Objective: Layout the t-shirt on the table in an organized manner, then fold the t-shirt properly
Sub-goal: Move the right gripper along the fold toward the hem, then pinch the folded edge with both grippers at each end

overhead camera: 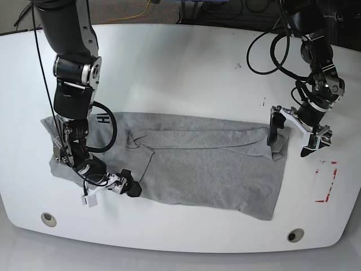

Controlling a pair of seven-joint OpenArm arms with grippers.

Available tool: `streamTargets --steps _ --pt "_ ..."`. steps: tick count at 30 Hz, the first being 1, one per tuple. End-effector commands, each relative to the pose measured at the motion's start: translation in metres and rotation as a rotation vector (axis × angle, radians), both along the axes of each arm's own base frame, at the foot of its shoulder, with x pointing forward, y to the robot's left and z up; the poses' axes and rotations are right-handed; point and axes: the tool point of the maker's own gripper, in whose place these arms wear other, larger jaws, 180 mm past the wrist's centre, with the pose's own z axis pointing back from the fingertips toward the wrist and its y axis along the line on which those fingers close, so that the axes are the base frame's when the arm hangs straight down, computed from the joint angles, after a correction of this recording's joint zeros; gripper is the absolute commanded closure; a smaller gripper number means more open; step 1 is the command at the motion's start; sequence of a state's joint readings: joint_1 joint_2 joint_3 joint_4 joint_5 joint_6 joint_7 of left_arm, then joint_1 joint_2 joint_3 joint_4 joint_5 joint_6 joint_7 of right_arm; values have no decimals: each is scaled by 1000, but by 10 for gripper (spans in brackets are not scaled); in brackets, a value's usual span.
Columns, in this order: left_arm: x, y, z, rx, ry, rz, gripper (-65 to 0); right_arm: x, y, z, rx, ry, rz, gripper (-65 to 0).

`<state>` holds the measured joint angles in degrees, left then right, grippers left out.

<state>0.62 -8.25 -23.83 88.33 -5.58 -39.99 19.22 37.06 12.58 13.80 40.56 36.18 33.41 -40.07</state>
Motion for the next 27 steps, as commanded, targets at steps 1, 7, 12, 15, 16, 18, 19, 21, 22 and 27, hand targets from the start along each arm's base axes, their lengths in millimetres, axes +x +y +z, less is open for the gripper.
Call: streamTargets --steps 1,7,12,15,16,18,19,21,22,27 --pt "8 2 22 0 -72 -4 -650 19 -26 41 -32 -102 -46 -600" --pt "10 7 36 17 -108 2 -650 -6 -67 56 -191 -156 -53 -600" --pt "11 19 54 35 -157 34 -650 -38 -103 62 -337 -175 -78 -600" --pt "15 22 64 39 -184 42 -650 -57 -125 60 -414 -162 -96 -600" --pt "16 22 66 39 -188 42 -650 -63 -130 57 -431 -152 -100 -600" --pt "16 22 67 41 -191 41 -650 -75 -143 53 -462 -150 -117 -598" --pt "16 24 68 48 -193 41 -650 -81 -150 51 -473 -149 -128 -595" --pt "17 25 72 56 -200 39 -650 -92 -163 44 -489 -142 -153 -578" --pt "17 25 73 58 -203 39 -650 -98 -171 40 -502 -142 -166 -566" --pt "17 24 74 60 -204 35 -650 -112 -191 15 -578 -93 -180 -545"
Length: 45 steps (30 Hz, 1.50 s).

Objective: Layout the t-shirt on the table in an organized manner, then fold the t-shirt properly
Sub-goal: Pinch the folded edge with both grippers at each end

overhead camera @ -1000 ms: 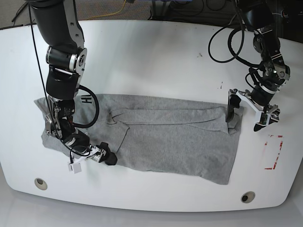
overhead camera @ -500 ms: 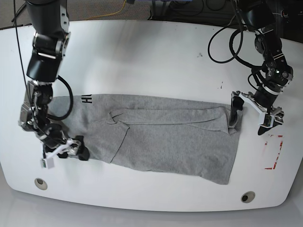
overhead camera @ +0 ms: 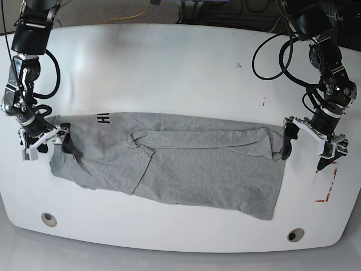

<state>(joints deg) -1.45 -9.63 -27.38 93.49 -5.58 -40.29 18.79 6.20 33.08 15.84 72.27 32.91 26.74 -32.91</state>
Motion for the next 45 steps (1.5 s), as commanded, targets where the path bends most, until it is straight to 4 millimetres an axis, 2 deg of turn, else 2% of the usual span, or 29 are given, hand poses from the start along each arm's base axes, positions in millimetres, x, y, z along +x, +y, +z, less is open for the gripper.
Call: streamTargets --steps 1,6,14,20,29,39,42,45 --pt "6 0 23 0 -71 -7 -650 7 -15 11 -54 -40 -14 -547" --pt "6 -1 22 -3 -71 -10 -650 -3 -29 -4 -131 -13 -4 -547" --pt "6 -1 22 -3 -71 -10 -650 -27 -51 -33 -121 59 -36 -547" --pt "5 -1 21 -3 -68 -10 -650 -37 -61 -45 -101 67 -61 -547" --pt "4 -1 20 -1 -65 -8 -650 -42 -56 -54 -70 82 -46 -543" --pt "4 0 20 0 -65 -7 -650 -35 -40 -58 -28 40 -45 -534" --pt "2 1 17 3 -56 -5 -650 -31 -35 -58 -17 31 -44 -488" --pt "-2 2 12 4 -40 -5 -650 -26 -33 -55 -12 20 -44 -404"
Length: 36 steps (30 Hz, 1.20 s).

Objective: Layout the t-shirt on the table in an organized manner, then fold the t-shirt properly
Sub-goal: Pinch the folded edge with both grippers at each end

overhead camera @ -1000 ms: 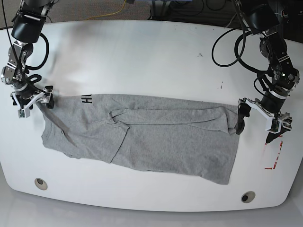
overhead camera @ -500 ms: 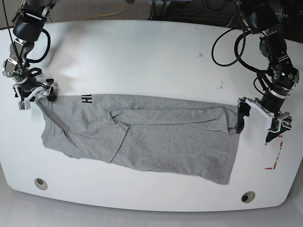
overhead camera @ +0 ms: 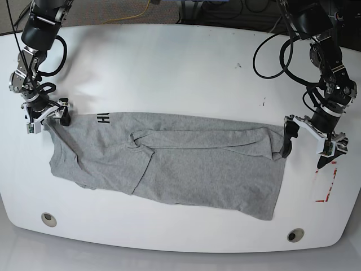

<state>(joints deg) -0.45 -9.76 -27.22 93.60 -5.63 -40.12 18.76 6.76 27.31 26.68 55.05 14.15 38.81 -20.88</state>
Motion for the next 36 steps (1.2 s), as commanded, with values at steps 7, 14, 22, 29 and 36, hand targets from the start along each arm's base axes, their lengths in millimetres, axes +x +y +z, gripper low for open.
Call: streamTargets --steps 7,14,22,29,36 --pt "-2 4 11 7 -35 -1 -650 15 -8 20 -10 -60 -5 -150" --pt "-10 14 1 45 7 -5 -650 15 -8 19 -18 -52 -4 0" --pt "-16 36 -27 75 140 24 -650 14 -9 19 -19 -50 -7 0" --pt "-6 36 -42 35 173 28 -650 14 -9 18 -19 -48 -7 0" --pt "-2 19 -57 8 193 -21 -650 14 -7 18 -14 -50 -3 0"
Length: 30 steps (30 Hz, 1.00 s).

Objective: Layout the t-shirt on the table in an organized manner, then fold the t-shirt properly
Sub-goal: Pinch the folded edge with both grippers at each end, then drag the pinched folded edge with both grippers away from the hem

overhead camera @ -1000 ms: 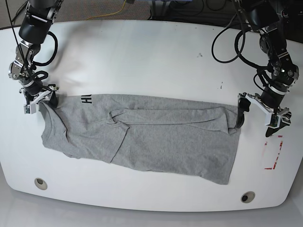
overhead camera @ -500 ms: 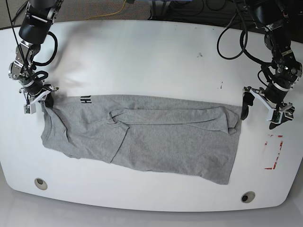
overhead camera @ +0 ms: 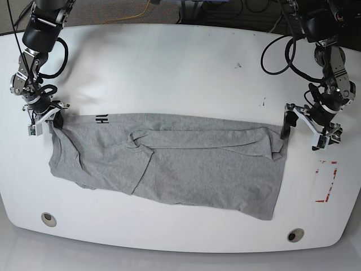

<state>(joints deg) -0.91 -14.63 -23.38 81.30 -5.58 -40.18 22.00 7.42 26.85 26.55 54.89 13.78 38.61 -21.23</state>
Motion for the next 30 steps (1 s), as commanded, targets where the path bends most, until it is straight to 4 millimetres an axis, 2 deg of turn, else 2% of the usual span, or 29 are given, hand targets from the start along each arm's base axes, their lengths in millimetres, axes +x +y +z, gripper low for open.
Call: streamTargets --steps 1,5,17,21,30 --pt "9 -1 14 -1 -52 -18 -650 11 -11 19 -17 -52 -6 0" --pt "14 -9 10 -13 -41 -38 -650 10 -11 19 -16 -52 -7 0" --pt "23 -5 -19 -79 36 -3 -650 10 -10 19 -12 -55 -6 0" --pt "25 -1 -30 -50 74 2 -650 10 -10 19 -12 -55 -6 0" --pt "25 -32 -50 -44 113 -81 -650 10 -10 19 -13 -54 -5 0"
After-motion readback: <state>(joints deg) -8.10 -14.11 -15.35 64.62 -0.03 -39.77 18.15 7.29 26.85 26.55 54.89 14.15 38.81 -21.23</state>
